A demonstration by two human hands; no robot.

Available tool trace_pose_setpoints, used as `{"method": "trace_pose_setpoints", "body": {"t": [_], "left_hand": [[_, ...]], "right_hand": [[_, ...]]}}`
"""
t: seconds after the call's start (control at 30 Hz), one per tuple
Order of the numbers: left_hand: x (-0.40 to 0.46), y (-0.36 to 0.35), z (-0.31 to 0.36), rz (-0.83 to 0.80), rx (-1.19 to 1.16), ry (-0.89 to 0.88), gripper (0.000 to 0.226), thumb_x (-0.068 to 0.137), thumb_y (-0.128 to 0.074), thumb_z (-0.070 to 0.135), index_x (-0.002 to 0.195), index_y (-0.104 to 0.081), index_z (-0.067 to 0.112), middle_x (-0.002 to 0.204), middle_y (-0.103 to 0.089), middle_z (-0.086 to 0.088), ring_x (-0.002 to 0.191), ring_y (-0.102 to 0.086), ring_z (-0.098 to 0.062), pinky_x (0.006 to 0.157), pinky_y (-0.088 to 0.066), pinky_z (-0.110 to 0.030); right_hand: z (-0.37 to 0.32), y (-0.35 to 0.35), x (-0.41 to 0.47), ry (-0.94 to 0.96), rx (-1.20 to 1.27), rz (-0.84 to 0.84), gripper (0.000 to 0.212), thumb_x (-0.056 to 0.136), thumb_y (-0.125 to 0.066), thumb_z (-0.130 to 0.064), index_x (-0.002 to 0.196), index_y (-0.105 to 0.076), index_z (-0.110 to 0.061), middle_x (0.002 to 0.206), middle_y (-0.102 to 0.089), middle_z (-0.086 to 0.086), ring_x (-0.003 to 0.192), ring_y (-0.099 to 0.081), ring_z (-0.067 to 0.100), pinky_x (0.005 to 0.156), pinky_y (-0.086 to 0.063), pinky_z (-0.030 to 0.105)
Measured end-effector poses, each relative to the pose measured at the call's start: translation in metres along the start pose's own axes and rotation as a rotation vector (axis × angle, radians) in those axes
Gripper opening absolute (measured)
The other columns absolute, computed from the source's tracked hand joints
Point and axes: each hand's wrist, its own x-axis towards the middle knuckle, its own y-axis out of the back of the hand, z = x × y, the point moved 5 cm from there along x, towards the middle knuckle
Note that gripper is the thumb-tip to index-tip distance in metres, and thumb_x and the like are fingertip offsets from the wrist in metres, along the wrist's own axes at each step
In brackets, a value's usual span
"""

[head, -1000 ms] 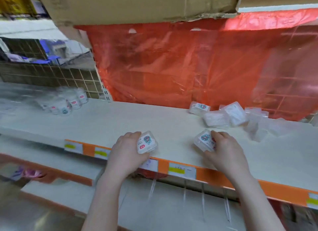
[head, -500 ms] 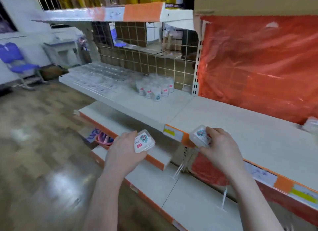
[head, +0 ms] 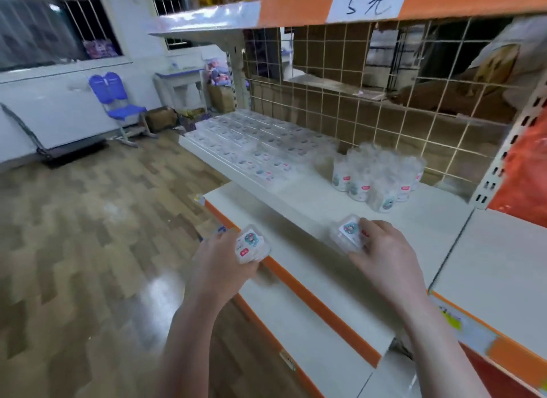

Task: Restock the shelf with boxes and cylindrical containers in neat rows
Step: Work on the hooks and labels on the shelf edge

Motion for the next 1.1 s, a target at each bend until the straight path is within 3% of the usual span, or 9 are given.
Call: {"method": "trace_pose_setpoints", "body": {"t": [0.17, 0.37, 0.53, 0.7, 0.77, 0.9, 1.1], "left_hand": [[0.085, 0.018, -0.031, 0.055, -0.019, 0.044, 0.045, 0.064, -0.073, 0.037, 0.105, -0.06, 0.023, 0.094, -0.056, 0.0, 0.094, -0.054, -0.024, 0.079, -0.049, -0.043], [0.154, 0.034, -0.066, 0.042, 0.035, 0.064, 0.046, 0.071, -0.071, 0.037, 0.111, -0.055, 0.023, 0.095, -0.048, 0.004, 0.095, -0.05, -0.021, 0.072, -0.042, -0.032], [0.22, 0.037, -0.103, -0.015, 0.043, 0.016, 0.051, 0.074, -0.067, 0.037, 0.121, -0.051, 0.023, 0.108, -0.053, 0.001, 0.098, -0.051, -0.021, 0.071, -0.038, -0.03], [0.294, 0.044, -0.138, -0.084, 0.052, -0.084, 0.037, 0.074, -0.065, 0.037, 0.107, -0.053, 0.022, 0.088, -0.047, 0.006, 0.087, -0.049, -0.017, 0.065, -0.037, -0.03], [0.323, 0.047, -0.147, -0.114, 0.05, -0.128, 0.039, 0.074, -0.063, 0.038, 0.109, -0.052, 0.024, 0.094, -0.051, 0.004, 0.09, -0.049, -0.017, 0.067, -0.04, -0.032], [0.363, 0.051, -0.159, -0.152, 0.056, -0.205, 0.066, 0.077, -0.065, 0.041, 0.137, -0.041, 0.025, 0.112, -0.051, 0.002, 0.102, -0.05, -0.018, 0.076, -0.041, -0.03], [0.392, 0.044, -0.163, -0.193, 0.029, -0.267, 0.073, 0.078, -0.066, 0.039, 0.142, -0.036, 0.021, 0.129, -0.049, 0.0, 0.112, -0.048, -0.018, 0.081, -0.04, -0.027]], "right_hand": [[-0.045, -0.038, 0.08, 0.008, -0.002, -0.02, 0.046, 0.069, -0.066, -0.016, 0.114, -0.058, -0.011, 0.108, -0.058, 0.009, 0.102, -0.051, 0.03, 0.079, -0.041, 0.033], [-0.094, -0.08, 0.144, 0.02, -0.017, -0.046, 0.047, 0.069, -0.066, -0.013, 0.115, -0.059, -0.008, 0.108, -0.058, 0.01, 0.101, -0.053, 0.03, 0.08, -0.042, 0.031], [-0.126, -0.122, 0.195, -0.02, -0.043, -0.039, 0.048, 0.07, -0.066, -0.014, 0.117, -0.058, -0.007, 0.113, -0.057, 0.01, 0.105, -0.053, 0.03, 0.085, -0.04, 0.031], [-0.155, -0.164, 0.246, -0.117, -0.11, -0.04, 0.045, 0.073, -0.063, -0.017, 0.116, -0.057, -0.007, 0.115, -0.057, 0.009, 0.106, -0.051, 0.026, 0.087, -0.041, 0.032], [-0.164, -0.175, 0.265, -0.151, -0.142, -0.06, 0.047, 0.074, -0.062, -0.019, 0.119, -0.055, -0.008, 0.118, -0.056, 0.008, 0.107, -0.051, 0.026, 0.087, -0.041, 0.031], [-0.177, -0.183, 0.291, -0.22, -0.225, -0.098, 0.052, 0.079, -0.06, -0.021, 0.129, -0.048, -0.011, 0.129, -0.051, 0.006, 0.113, -0.05, 0.025, 0.086, -0.041, 0.03], [-0.176, -0.196, 0.313, -0.25, -0.288, -0.162, 0.062, 0.08, -0.058, -0.021, 0.139, -0.039, -0.016, 0.138, -0.046, 0.002, 0.121, -0.046, 0.022, 0.093, -0.04, 0.028]]}}
